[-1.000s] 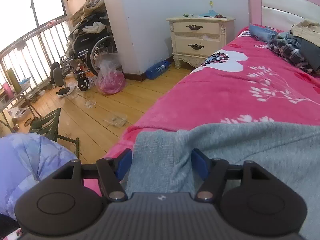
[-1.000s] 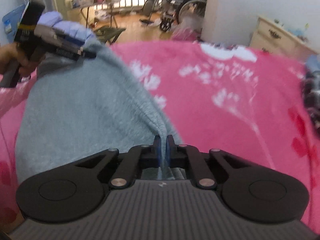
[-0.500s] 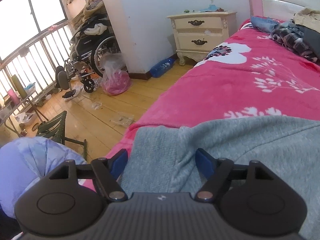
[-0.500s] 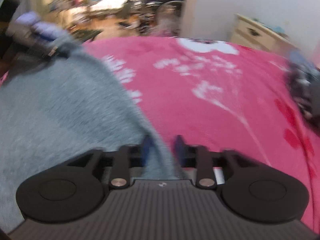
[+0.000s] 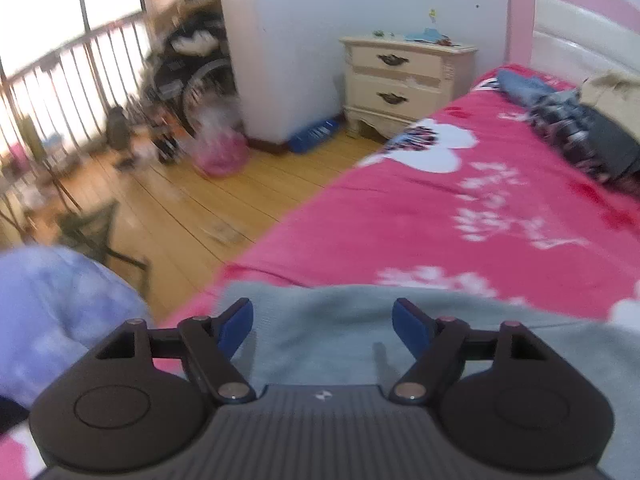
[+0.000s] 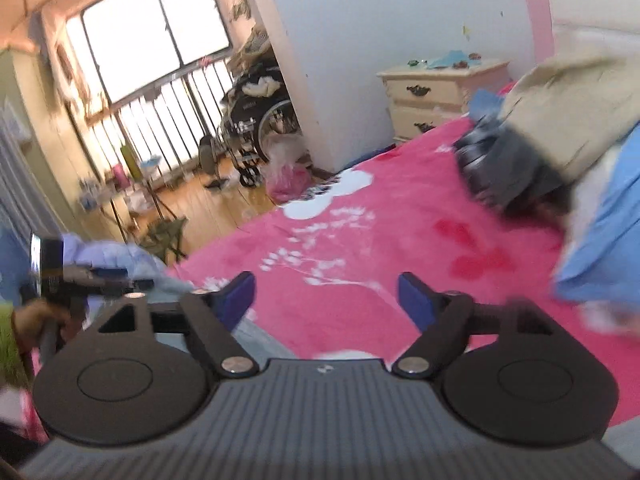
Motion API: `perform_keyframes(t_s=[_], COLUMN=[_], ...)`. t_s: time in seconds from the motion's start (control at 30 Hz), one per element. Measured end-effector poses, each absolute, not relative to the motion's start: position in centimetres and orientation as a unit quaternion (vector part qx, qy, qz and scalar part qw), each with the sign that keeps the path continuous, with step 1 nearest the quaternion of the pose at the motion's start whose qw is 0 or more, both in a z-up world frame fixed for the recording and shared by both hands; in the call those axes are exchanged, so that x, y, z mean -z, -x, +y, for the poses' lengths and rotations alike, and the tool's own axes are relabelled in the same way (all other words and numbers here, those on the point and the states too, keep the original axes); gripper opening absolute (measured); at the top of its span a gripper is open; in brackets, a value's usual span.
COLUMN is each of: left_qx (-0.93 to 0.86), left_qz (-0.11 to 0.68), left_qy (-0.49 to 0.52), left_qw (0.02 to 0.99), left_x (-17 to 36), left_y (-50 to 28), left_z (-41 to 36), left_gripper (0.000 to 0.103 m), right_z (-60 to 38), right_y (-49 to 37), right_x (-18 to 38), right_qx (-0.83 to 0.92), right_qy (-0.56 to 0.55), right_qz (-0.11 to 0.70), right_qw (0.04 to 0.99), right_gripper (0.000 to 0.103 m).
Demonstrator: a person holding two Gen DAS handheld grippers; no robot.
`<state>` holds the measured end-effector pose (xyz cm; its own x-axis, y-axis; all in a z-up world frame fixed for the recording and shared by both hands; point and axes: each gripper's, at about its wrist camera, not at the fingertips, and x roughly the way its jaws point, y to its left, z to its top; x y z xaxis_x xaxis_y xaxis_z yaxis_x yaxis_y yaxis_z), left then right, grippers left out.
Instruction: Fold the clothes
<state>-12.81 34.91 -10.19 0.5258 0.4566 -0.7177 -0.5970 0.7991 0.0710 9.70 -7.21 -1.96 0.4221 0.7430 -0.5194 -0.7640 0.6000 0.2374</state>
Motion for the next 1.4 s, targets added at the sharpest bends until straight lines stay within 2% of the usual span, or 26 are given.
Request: perform_keyframes(t_s=[0.13,0.3,0.53,0.63,0.8,1.0,1.13,1.4], left_qx=[-0.261,-0.197,-0.127,-0.104,-0.085,-0.105,-0.133,-0.153], left_qz=[0.401,0.416,0.405,0.393,0.401,0.453,0.454,0.462], left_qy=[0.117,0.122,0.141,0.146,0.097,0.051,0.013,0.007], left_qw=[0.870,0.879,0.894,0.902,0.907,0.884,0.881,0.874], left_x=[10.4,10.9,10.8,10.6,11.0,13.5,13.9,15.2], left_y=[11.1,9.1,7.4,6.9,6.4,5.3,5.4,5.6], left_z=[32.7,28.6,23.3,21.0,17.6,16.3,16.2,17.3], left_gripper=[0.079,0.087,0.100,0.103,0.103,0.103,0.103,0.103], right_z=[-14.1,-23.6,-30.5,-30.8,-30.1,-30.2,-31.1,-34.2], right_y=[-9.4,-9.0,-8.6,-9.2,-9.9,-11.4,-12.7,-13.1], right_x=[-1.4,-2.6,-0.2,1.1,3.5,7.3,8.3,7.6], right_qx=[-0.410,-0.301,-0.191,-0.190,-0.206,-0.164,-0.129,-0.122], right_qy=[0.094,0.038,-0.058,-0.071,-0.055,-0.071,-0.072,-0.098], right_qz=[0.281,0.304,0.321,0.336,0.368,0.435,0.431,0.432], right_qw=[0.863,0.903,0.926,0.920,0.905,0.883,0.890,0.888], right_gripper=[0.102,0.102,0.102,0.102,0.102,0.101,0.100,0.098])
